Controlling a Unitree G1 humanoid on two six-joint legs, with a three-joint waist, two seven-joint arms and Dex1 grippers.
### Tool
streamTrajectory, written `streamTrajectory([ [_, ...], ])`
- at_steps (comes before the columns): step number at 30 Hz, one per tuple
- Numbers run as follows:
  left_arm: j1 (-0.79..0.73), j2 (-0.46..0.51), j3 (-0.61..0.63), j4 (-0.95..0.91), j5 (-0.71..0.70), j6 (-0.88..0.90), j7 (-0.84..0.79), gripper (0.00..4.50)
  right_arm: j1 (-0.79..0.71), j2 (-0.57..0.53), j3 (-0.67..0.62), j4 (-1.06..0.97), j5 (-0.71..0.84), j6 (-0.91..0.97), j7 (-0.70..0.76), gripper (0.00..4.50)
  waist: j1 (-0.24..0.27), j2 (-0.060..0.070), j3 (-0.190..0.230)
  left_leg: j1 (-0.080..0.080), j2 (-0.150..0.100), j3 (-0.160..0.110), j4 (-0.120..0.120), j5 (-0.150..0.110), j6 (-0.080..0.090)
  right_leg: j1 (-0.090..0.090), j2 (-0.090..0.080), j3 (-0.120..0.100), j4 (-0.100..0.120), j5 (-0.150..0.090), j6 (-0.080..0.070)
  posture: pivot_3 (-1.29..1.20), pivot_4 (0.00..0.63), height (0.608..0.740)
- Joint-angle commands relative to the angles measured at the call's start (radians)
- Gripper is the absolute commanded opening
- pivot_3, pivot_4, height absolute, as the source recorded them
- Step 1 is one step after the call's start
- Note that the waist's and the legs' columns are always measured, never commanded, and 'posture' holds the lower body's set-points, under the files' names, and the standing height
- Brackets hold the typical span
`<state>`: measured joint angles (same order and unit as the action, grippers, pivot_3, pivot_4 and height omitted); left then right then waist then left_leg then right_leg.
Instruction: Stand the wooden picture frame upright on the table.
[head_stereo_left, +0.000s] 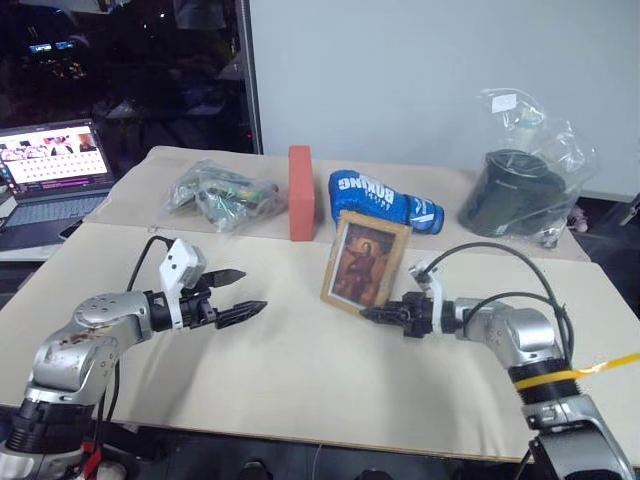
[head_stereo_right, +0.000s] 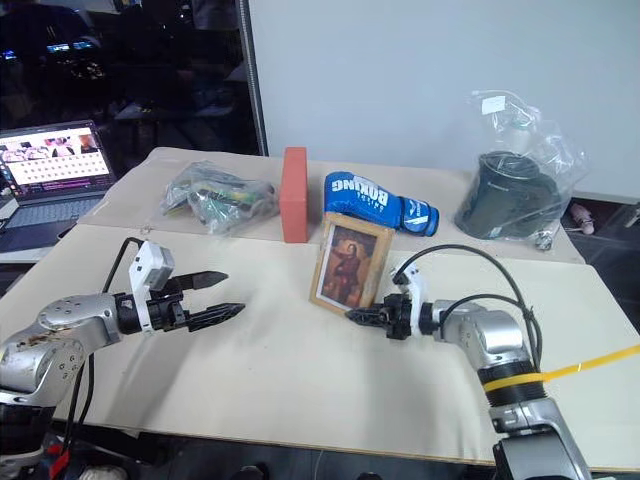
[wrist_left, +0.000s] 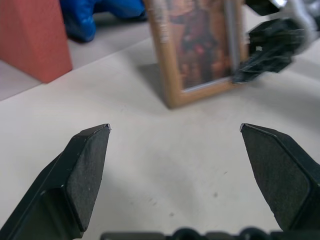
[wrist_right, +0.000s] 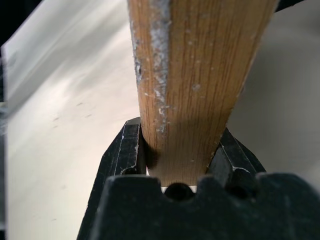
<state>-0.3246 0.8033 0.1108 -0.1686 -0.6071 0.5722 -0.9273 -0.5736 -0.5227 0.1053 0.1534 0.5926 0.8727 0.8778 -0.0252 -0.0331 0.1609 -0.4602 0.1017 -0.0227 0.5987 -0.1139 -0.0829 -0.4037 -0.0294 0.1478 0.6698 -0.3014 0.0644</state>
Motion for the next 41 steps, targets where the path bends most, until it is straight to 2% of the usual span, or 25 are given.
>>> streamTrajectory([
  [1,-0.031,-0.007,0.017,0.005,0.007,-0.008,0.0,4.5,0.037,0.025,0.014,-0.091,0.008,0.02,-0.001,1.25,-0.001,0.0,0.0,0.0,0.0,0.0,0.0,0.0,0.0,0.0,0.0,0.0,0.001,0.0,0.0,0.0,0.15,0.706],
  [8,-0.055,-0.023,0.008,0.021,0.018,-0.006,-0.012,4.5,0.083,0.036,0.022,-0.138,-0.036,0.013,-0.03,1.25,-0.016,0.0,0.0,0.0,0.0,-0.001,0.004,0.0,0.0,0.0,0.001,0.0,0.005,-0.001,0.002,0.0,0.15,0.706],
  [10,-0.065,-0.028,0.007,0.027,0.018,-0.005,-0.015,4.5,0.087,0.031,0.016,-0.149,-0.037,0.012,-0.027,2.25,-0.018,0.0,0.0,0.0,0.0,-0.001,0.005,0.0,0.0,0.0,0.001,0.0,0.006,-0.002,0.003,0.0,0.15,0.706],
  [13,-0.075,-0.033,0.002,0.036,0.022,-0.007,-0.023,4.5,0.091,0.016,0.005,-0.168,-0.029,0.022,-0.018,3.07,-0.018,0.0,0.0,0.0,0.0,-0.001,0.006,0.0,0.0,0.0,0.001,0.0,0.007,-0.002,0.003,0.0,0.15,0.706],
  [17,-0.086,-0.037,-0.003,0.05,0.029,-0.011,-0.032,4.5,0.105,-0.01,-0.005,-0.203,-0.015,0.036,-0.008,4.42,-0.018,0.0,0.0,0.0,0.0,-0.001,0.007,0.0,0.0,0.0,0.001,0.0,0.008,-0.002,0.003,0.0,0.15,0.706],
  [24,-0.088,-0.036,0.003,0.075,0.023,0.0,-0.06,4.5,0.238,-0.173,-0.081,-0.361,0.051,0.085,0.063,4.47,-0.009,0.0,0.0,0.0,0.0,-0.001,0.007,0.0,0.0,0.0,0.001,0.0,0.007,-0.003,0.002,0.0,0.15,0.706],
  [27,-0.061,-0.028,0.017,0.067,-0.001,0.033,-0.075,4.5,0.326,-0.269,-0.143,-0.408,0.079,0.066,0.135,4.47,-0.011,0.0,0.0,0.0,0.0,-0.001,0.007,0.0,0.0,0.0,0.001,0.0,0.008,-0.004,0.003,0.0,0.15,0.706],
  [31,0.008,-0.051,0.01,0.052,0.09,-0.082,-0.027,4.5,0.507,-0.432,-0.211,-0.456,-0.102,-0.242,0.201,4.47,-0.013,0.0,0.0,0.0,0.0,-0.001,0.007,0.0,0.0,0.0,0.0,0.0,0.008,-0.005,0.004,0.0,0.15,0.706],
  [33,0.022,-0.06,-0.023,0.04,0.129,-0.081,0.009,4.5,0.548,-0.434,-0.257,-0.475,-0.142,-0.34,0.173,4.47,-0.017,0.0,0.0,0.001,0.0,-0.001,0.007,0.0,0.0,0.0,0.001,0.0,0.008,-0.007,0.006,0.0,0.15,0.706],
  [36,0.001,-0.073,-0.103,0.074,0.208,-0.104,0.018,4.5,0.522,-0.341,-0.367,-0.521,-0.095,-0.302,0.026,4.47,-0.022,0.0,0.0,0.003,0.0,-0.001,0.008,0.0,0.0,0.001,0.001,0.001,0.009,-0.007,0.006,0.0,0.15,0.706],
  [41,-0.074,-0.105,-0.133,0.135,0.203,-0.075,-0.018,4.5,0.562,-0.283,-0.409,-0.574,-0.088,-0.273,-0.06,4.47,-0.017,0.0,0.0,0.002,0.0,-0.001,0.009,0.0,0.0,0.002,0.001,0.001,0.009,-0.006,0.007,0.0,0.15,0.706],
])
